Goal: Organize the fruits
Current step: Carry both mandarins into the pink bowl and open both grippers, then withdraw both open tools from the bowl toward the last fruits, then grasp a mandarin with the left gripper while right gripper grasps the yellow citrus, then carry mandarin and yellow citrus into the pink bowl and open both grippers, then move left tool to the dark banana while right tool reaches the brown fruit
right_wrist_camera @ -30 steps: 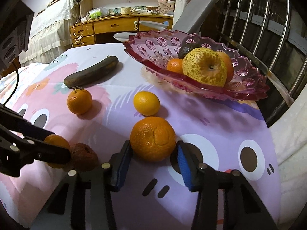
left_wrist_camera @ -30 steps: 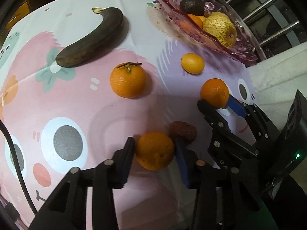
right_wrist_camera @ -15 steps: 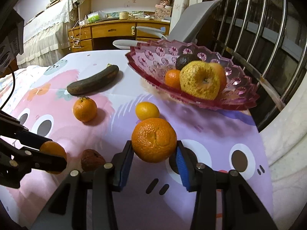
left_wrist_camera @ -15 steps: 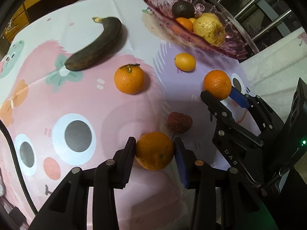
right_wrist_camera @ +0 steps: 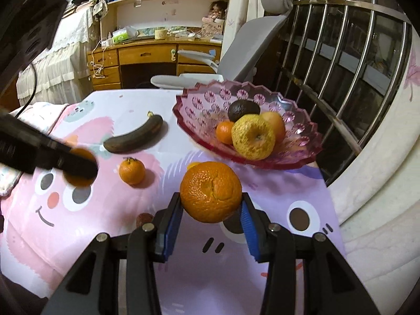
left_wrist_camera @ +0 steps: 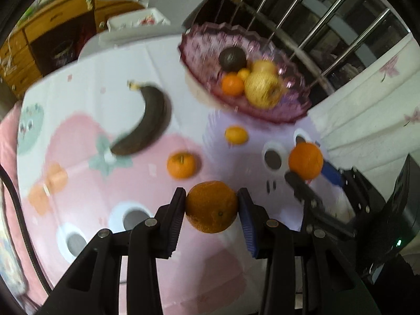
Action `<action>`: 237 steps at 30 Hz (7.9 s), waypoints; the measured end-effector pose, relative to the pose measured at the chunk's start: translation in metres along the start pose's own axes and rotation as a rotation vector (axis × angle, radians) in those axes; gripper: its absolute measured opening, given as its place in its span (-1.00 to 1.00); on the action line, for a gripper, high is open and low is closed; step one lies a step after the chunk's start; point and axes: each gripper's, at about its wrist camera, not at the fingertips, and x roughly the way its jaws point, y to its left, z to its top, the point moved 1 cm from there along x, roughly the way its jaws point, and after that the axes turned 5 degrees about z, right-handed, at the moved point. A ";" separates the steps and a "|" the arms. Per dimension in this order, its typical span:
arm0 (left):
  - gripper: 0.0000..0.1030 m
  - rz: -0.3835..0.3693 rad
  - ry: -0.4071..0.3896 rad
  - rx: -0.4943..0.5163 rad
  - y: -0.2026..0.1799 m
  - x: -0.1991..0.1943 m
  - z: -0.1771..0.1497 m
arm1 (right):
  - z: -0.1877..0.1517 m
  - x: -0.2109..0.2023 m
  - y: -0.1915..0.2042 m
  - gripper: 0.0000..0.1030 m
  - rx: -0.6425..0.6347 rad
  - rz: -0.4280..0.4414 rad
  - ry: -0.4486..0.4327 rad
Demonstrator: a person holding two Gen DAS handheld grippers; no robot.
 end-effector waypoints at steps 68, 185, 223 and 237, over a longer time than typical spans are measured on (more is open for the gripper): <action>0.53 0.133 -0.031 -0.060 0.026 -0.015 0.077 | 0.062 0.011 -0.069 0.43 0.225 0.012 0.069; -0.25 0.065 -0.089 -0.038 -0.063 0.052 0.120 | 0.070 0.049 -0.109 -0.29 0.160 0.121 0.123; 0.60 0.138 -0.036 0.100 0.043 0.029 0.060 | 0.020 0.026 -0.011 0.06 0.511 0.137 0.199; 0.60 0.203 -0.091 0.160 0.056 0.101 0.055 | -0.026 0.058 0.032 0.06 0.478 0.077 0.273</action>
